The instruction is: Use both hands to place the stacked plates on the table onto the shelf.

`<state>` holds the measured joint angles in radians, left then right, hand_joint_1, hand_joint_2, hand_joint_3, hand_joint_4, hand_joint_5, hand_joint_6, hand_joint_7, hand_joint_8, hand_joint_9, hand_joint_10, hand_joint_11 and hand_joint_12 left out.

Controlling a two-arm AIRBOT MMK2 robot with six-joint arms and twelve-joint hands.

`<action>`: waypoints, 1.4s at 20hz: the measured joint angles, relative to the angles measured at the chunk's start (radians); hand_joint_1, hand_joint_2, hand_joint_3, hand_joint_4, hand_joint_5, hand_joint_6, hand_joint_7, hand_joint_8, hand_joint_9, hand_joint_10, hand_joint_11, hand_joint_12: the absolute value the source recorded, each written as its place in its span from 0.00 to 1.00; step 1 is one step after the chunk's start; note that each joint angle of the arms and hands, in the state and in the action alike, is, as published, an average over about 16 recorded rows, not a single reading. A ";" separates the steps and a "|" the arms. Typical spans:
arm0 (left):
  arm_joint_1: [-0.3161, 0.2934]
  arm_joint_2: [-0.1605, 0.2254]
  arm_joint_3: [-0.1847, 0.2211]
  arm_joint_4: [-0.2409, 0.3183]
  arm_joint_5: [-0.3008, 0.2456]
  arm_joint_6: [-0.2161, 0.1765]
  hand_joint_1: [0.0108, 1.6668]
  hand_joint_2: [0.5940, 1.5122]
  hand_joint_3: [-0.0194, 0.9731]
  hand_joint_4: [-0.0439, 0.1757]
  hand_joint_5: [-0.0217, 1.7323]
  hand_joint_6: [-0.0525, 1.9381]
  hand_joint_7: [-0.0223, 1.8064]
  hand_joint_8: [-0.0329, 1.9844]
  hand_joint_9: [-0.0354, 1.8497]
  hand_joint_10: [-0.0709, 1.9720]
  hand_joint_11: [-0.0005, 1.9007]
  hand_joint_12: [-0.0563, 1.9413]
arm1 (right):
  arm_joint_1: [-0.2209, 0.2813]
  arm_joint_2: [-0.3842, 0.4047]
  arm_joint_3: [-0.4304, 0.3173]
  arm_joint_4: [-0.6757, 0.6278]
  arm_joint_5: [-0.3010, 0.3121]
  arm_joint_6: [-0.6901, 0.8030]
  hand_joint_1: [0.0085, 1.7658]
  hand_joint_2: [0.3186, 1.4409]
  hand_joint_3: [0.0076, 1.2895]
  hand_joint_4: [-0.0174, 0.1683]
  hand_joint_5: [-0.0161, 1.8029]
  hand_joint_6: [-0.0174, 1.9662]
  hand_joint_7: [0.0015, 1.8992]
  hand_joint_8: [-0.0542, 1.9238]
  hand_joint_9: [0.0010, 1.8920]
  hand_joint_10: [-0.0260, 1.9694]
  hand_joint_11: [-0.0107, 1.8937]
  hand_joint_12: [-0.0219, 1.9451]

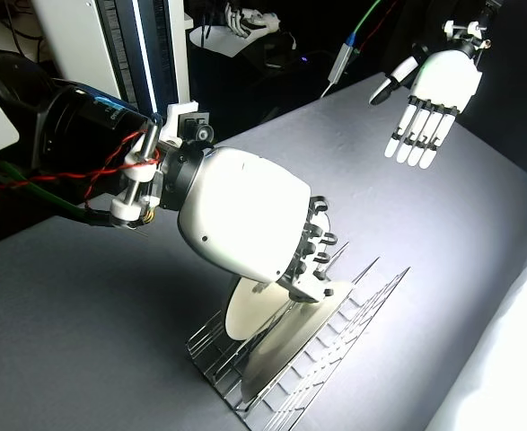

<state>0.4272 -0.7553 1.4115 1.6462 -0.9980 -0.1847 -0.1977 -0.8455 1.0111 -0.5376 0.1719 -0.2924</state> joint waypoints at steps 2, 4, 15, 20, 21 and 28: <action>0.000 0.000 -0.011 0.002 -0.012 -0.010 0.00 0.58 0.02 0.22 0.02 0.03 0.02 0.02 0.03 0.04 0.01 0.03 | -0.003 0.000 0.000 -0.031 0.010 -0.001 0.67 0.64 0.01 0.04 0.46 0.03 0.46 0.03 0.44 0.01 0.24 0.54; -0.001 0.000 -0.023 0.005 -0.024 -0.020 0.00 0.58 0.02 0.22 0.02 0.03 0.02 0.02 0.03 0.04 0.01 0.03 | -0.005 0.001 0.001 -0.058 0.019 -0.002 0.67 0.64 0.01 0.04 0.45 0.03 0.44 0.03 0.43 0.01 0.22 0.55; -0.026 0.001 -0.116 0.021 -0.054 -0.042 0.00 0.58 0.02 0.21 0.02 0.03 0.02 0.02 0.03 0.04 0.01 0.03 | -0.014 0.000 0.026 -0.120 0.038 -0.010 0.65 0.64 0.01 0.05 0.36 0.03 0.34 0.03 0.33 0.01 0.09 0.58; -0.041 0.002 -0.149 0.024 -0.046 -0.042 0.00 0.58 0.02 0.21 0.02 0.03 0.02 0.02 0.03 0.04 0.01 0.03 | -0.012 -0.002 0.040 -0.132 0.036 -0.014 0.64 0.62 0.01 0.06 0.32 0.03 0.30 0.03 0.31 0.01 0.04 0.58; -0.043 0.002 -0.155 0.024 -0.044 -0.043 0.00 0.58 0.02 0.21 0.02 0.03 0.02 0.02 0.03 0.04 0.01 0.03 | -0.010 -0.002 0.043 -0.134 0.035 -0.015 0.63 0.62 0.01 0.06 0.31 0.03 0.30 0.03 0.30 0.01 0.04 0.58; -0.048 0.002 -0.176 0.024 -0.035 -0.044 0.00 0.58 0.02 0.20 0.02 0.03 0.02 0.02 0.03 0.04 0.01 0.03 | 0.007 -0.005 0.051 -0.146 0.037 -0.018 0.60 0.59 0.01 0.07 0.25 0.03 0.24 0.03 0.24 0.02 0.02 0.51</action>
<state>0.3790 -0.7536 1.2352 1.6706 -1.0334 -0.2286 -0.1904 -0.8502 1.0618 -0.6838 0.2085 -0.3107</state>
